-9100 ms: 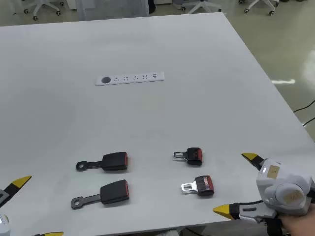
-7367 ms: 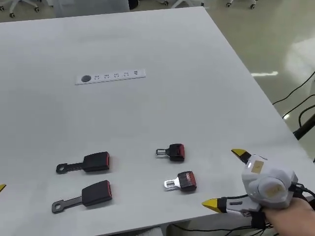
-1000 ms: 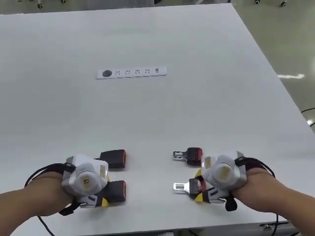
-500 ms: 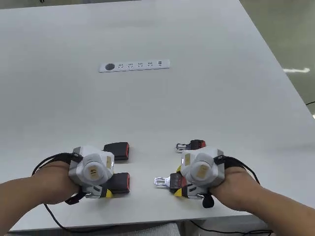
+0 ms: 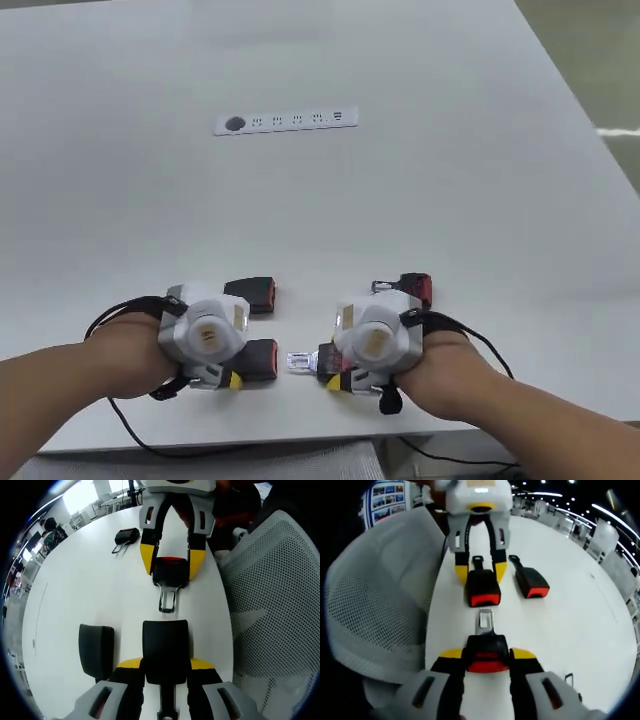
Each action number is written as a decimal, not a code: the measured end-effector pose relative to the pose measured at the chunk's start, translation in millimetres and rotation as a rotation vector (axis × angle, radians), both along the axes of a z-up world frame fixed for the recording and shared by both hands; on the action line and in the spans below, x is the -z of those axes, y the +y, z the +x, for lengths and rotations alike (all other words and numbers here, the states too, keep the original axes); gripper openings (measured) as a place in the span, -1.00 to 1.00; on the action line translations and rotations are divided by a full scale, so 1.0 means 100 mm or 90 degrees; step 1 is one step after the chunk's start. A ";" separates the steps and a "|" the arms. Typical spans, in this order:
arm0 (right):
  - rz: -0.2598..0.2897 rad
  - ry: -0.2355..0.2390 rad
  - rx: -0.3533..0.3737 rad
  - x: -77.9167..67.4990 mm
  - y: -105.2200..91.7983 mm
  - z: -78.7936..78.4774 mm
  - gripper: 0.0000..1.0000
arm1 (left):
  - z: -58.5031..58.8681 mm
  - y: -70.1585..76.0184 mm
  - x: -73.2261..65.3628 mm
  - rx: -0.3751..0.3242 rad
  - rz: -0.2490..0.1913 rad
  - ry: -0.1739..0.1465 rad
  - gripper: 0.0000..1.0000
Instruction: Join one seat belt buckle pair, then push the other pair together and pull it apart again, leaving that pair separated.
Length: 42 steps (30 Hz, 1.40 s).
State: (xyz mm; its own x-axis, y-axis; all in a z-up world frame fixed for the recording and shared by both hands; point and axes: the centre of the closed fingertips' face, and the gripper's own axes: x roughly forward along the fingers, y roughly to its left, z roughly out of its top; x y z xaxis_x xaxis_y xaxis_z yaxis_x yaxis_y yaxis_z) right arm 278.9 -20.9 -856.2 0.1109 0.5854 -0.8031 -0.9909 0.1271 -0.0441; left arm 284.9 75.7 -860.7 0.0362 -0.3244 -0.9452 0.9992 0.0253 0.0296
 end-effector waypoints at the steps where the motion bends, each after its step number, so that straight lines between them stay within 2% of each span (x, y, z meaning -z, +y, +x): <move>1: 0.001 -0.001 0.001 0.00 0.01 0.01 -0.33 | 0.00 0.00 0.00 0.001 0.001 0.000 -0.33; 11: 0.005 -0.011 -0.006 -0.01 0.12 0.01 -0.33 | 0.00 0.01 0.01 0.004 0.007 0.005 -0.33; 16: 0.019 -0.008 -0.013 0.00 0.19 0.02 -0.33 | 0.00 0.00 0.01 0.009 0.011 0.006 -0.34; 20: 0.034 -0.007 -0.014 -0.01 0.26 0.03 -0.34 | 0.00 0.01 0.01 0.011 0.005 0.009 -0.34; 30: 0.045 0.000 -0.008 -0.02 0.32 0.03 -0.39 | -0.01 0.00 0.00 0.028 -0.018 0.013 -0.36; 42: 0.060 0.000 -0.005 -0.04 0.48 0.04 -0.41 | 0.01 0.00 0.00 0.035 -0.011 0.011 -0.37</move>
